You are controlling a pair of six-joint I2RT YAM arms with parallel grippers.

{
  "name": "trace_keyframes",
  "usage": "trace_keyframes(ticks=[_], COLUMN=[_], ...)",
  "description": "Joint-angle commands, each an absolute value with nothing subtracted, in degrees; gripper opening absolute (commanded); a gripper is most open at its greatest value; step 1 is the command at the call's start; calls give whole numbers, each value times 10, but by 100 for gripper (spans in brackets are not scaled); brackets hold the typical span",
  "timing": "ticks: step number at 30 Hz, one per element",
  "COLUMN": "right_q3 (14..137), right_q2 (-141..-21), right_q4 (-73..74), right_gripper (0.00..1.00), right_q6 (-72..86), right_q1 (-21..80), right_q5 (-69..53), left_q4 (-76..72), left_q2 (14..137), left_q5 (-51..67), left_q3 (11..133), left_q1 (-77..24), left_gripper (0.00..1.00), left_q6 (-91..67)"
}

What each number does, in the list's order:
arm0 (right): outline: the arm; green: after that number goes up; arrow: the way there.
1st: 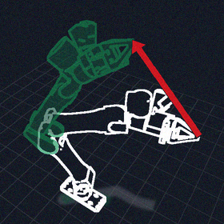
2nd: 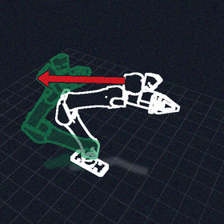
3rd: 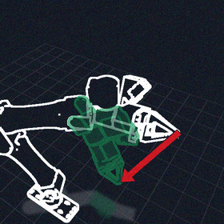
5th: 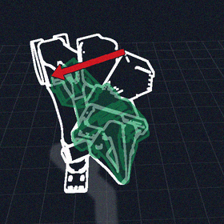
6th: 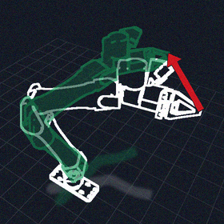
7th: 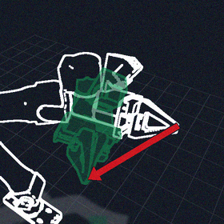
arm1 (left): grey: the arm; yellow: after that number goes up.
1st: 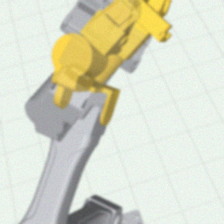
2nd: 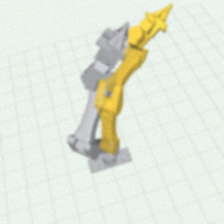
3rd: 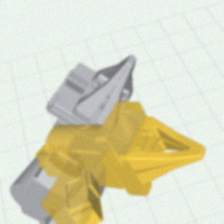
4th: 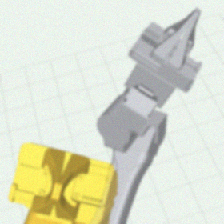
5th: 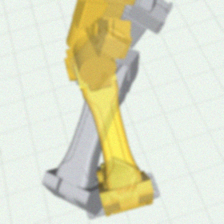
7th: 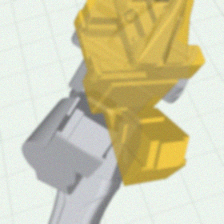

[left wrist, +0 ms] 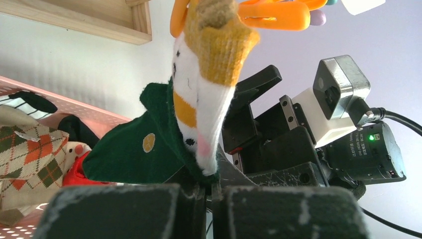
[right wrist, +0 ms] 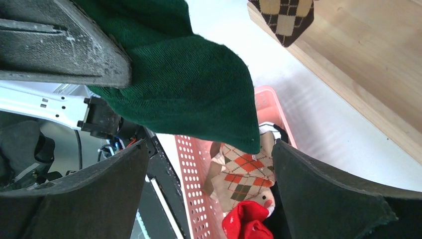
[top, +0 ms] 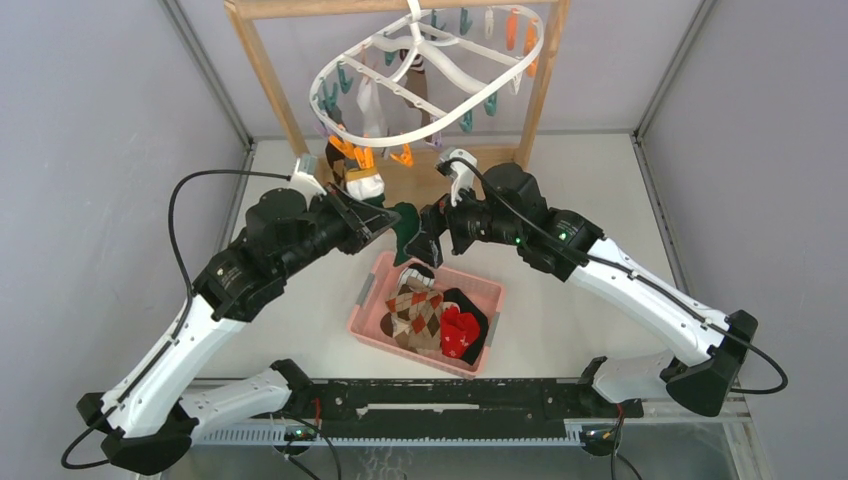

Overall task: Remove the socks clipped to the hanger
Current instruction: Remove the sock from the hanger.

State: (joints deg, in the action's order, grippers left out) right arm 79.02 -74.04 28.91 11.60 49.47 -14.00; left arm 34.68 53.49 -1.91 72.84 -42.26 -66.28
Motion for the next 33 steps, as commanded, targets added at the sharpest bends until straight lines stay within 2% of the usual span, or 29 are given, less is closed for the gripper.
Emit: trace_keyframes(ticks=[1,12,24,28,33], right_q3=[789,790,794,795,795], right_q2=[-731,-749,-761,-766,-770], right_q4=[233,189,181,170,171], right_gripper=[100,100,98,79,48], right_q6=[92,85,92,102,117], right_q1=[492,493,494,488,481], right_q5=[-155,-226,-192,-216,-245], left_q4=[307,282,243,236,236], left_q2=[538,542,548,543,536], left_q5=[9,36,66,65,58], left_q3=[722,716,702,693,683], left_q1=[-425,-425,-425,-425,-425], left_gripper=[0,0,0,0,1], left_q6=[-679,-698,-724,-731,-731])
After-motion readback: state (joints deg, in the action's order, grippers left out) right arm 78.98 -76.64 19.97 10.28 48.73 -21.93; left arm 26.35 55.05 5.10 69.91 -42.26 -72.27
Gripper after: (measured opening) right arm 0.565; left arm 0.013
